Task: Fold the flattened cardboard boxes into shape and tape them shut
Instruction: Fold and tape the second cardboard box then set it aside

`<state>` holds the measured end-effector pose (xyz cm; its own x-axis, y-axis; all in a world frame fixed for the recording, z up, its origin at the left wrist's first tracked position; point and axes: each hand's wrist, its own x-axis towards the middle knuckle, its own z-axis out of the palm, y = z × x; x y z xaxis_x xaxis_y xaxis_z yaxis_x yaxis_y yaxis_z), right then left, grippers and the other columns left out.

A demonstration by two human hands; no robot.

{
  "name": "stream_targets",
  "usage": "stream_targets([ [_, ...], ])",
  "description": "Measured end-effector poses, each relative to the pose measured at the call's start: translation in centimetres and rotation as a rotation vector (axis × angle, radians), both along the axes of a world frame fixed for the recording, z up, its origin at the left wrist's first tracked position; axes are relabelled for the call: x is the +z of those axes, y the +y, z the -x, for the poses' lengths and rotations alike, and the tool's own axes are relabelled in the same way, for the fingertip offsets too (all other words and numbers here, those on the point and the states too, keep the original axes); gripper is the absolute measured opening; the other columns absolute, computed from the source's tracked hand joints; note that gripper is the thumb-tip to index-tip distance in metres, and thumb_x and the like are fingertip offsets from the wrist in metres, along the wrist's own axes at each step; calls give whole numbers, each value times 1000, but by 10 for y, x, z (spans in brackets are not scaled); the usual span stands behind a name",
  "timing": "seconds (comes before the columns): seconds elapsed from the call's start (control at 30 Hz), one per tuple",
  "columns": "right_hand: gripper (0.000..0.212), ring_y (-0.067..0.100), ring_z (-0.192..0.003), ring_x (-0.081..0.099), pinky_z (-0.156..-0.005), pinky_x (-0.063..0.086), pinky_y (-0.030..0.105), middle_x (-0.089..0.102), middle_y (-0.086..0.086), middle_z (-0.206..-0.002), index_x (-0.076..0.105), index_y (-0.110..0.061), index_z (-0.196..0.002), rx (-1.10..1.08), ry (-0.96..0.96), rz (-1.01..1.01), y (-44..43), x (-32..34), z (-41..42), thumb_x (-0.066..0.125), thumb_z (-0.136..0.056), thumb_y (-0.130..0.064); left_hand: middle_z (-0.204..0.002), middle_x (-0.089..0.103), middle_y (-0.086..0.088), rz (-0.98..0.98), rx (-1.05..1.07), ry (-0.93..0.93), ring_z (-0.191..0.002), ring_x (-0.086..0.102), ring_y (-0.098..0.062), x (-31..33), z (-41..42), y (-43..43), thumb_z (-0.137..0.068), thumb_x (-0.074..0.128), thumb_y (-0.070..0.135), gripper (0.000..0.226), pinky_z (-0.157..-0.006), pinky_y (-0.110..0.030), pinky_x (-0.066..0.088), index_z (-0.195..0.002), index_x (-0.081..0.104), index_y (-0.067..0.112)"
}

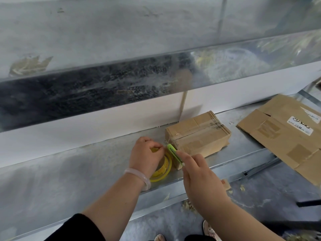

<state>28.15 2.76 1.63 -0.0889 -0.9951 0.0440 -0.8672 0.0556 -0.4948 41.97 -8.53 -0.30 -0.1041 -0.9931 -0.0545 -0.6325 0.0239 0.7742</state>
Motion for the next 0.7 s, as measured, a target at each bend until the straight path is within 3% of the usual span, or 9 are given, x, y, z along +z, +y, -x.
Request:
stream_targets([
  [0.17,57,15,-77,55,-69,50,28,42,-6,-116,20,-39,-152,-15,65,-132,-5,10,-2,41,-102,-23,-105,54,6,-3,-5,-6,-98,53,-10,1,0,1,-81,72,31,3,-87,-23,40,-82,74,29],
  [0.37,76,14,-76,43,-65,38,25,31,-6,-133,1,-41,-154,-20,202,-283,-7,21,-8,41,-98,-10,-102,54,8,0,5,4,-93,52,-7,2,2,3,-80,72,30,4,-81,-19,37,-77,70,31],
  [0.7,81,14,-86,45,-67,43,26,31,-4,-124,-6,-38,-155,9,248,-311,-9,28,-10,41,-96,-7,-100,54,6,0,-2,16,-91,52,-8,2,3,2,-79,72,28,1,-79,-20,37,-77,71,28],
])
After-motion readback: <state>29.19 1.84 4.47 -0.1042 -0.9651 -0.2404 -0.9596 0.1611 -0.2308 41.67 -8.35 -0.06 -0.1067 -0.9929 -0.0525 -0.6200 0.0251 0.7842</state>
